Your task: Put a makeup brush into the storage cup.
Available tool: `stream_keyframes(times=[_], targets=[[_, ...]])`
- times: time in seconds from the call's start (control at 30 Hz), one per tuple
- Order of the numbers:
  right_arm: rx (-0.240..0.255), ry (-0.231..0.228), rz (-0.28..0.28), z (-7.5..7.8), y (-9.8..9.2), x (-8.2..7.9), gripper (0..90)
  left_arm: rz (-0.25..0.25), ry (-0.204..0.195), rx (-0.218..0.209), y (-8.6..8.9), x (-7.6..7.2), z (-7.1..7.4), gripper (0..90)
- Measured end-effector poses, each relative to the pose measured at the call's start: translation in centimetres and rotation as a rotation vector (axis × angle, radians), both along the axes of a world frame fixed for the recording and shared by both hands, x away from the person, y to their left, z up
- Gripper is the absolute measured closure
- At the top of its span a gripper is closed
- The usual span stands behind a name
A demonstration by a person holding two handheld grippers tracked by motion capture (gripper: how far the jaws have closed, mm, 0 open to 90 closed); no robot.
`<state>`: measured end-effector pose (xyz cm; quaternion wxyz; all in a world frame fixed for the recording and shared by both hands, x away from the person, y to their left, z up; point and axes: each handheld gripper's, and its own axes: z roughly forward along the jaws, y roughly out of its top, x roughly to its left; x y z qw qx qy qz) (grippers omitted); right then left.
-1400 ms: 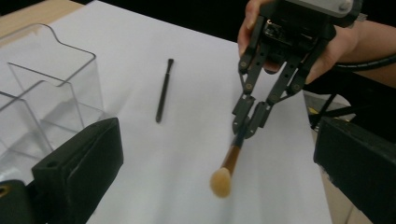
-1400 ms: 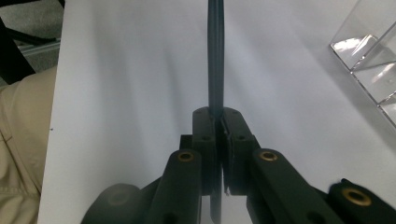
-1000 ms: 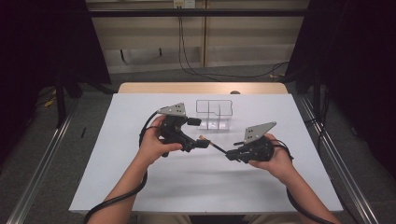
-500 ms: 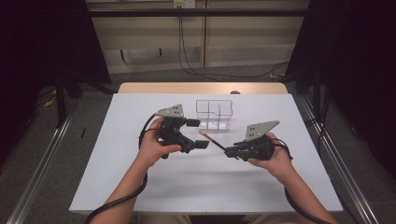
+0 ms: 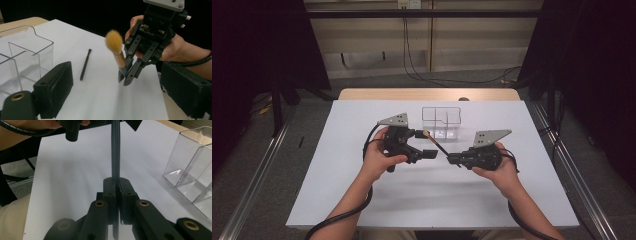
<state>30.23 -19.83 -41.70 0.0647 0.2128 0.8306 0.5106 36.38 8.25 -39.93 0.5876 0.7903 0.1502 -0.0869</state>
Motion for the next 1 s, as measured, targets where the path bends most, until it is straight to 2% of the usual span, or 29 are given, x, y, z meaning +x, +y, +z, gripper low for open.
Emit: stream_keyframes(times=[0.13,0.23,0.27,0.4,0.6,0.7,0.93,1.0], targets=[[0.020,-0.004,-0.012,0.0,0.4,-0.1,85.2,0.000,-0.002,0.006,-0.3,-0.1,-0.4,16.8],[0.029,-0.003,-0.014,-0.1,0.6,0.0,85.2,-0.004,-0.010,0.004,-0.5,-0.2,-0.5,24.9],[0.028,-0.004,-0.015,-0.1,0.6,0.0,85.2,-0.006,-0.008,-0.003,-0.5,-0.2,-0.6,29.6],[0.044,-0.001,-0.028,-0.2,0.7,0.1,85.2,-0.015,0.011,-0.007,-0.7,-0.3,-0.7,37.2],[0.054,0.004,-0.038,-0.2,1.1,0.3,85.1,-0.007,0.019,-0.008,-0.8,-0.4,-1.0,51.0],[0.054,0.011,-0.043,-0.2,1.3,0.3,85.2,0.001,0.008,-0.010,-0.7,-0.5,-0.9,56.4],[0.084,0.025,-0.048,-0.3,1.8,0.5,85.2,0.014,0.013,-0.005,-0.9,-0.7,-0.9,68.7],[0.097,0.024,-0.051,-0.3,2.0,0.5,85.1,0.024,0.013,-0.004,-0.9,-0.7,-1.0,75.2]])
